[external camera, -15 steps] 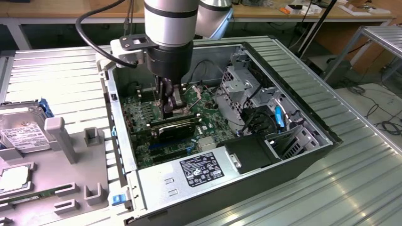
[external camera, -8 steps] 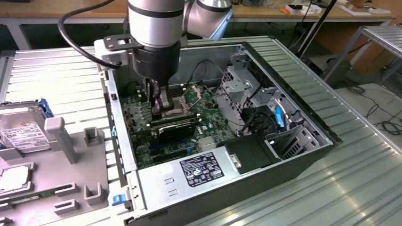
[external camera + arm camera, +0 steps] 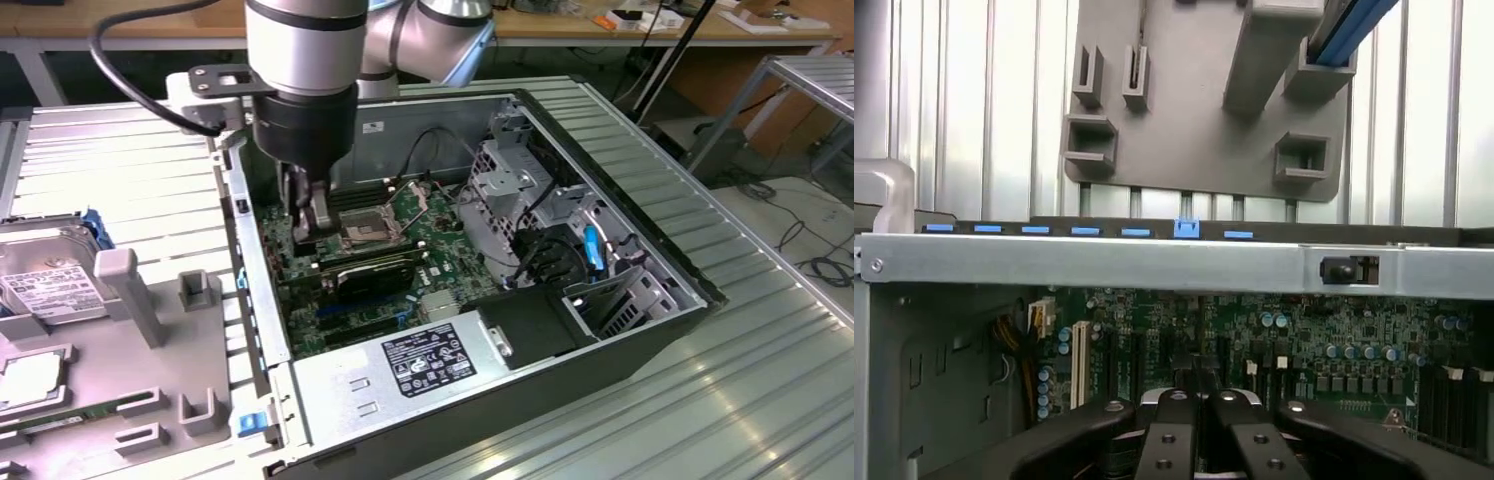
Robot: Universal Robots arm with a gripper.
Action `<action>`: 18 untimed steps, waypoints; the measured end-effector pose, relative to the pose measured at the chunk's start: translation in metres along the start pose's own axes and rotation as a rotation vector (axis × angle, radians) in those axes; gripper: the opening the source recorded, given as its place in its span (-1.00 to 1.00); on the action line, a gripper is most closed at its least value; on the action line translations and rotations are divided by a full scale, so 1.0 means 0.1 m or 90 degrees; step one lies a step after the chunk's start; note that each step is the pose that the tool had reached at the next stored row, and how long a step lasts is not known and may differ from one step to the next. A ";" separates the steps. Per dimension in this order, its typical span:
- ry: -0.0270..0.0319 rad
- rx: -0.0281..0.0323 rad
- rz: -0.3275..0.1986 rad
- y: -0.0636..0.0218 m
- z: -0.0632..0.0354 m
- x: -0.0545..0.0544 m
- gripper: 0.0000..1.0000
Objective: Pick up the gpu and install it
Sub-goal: 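Press down on the gpu until it lock into place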
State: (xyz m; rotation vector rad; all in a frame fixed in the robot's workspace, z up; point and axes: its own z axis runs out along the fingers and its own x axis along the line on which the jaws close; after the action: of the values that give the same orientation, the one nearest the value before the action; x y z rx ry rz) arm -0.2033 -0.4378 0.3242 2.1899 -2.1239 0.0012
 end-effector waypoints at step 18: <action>0.0005 -0.0005 0.000 0.210 0.100 0.09 -0.79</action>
State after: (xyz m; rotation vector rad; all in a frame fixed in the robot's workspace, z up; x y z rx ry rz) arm -0.2245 -0.4485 0.3162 2.1884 -2.1239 0.0013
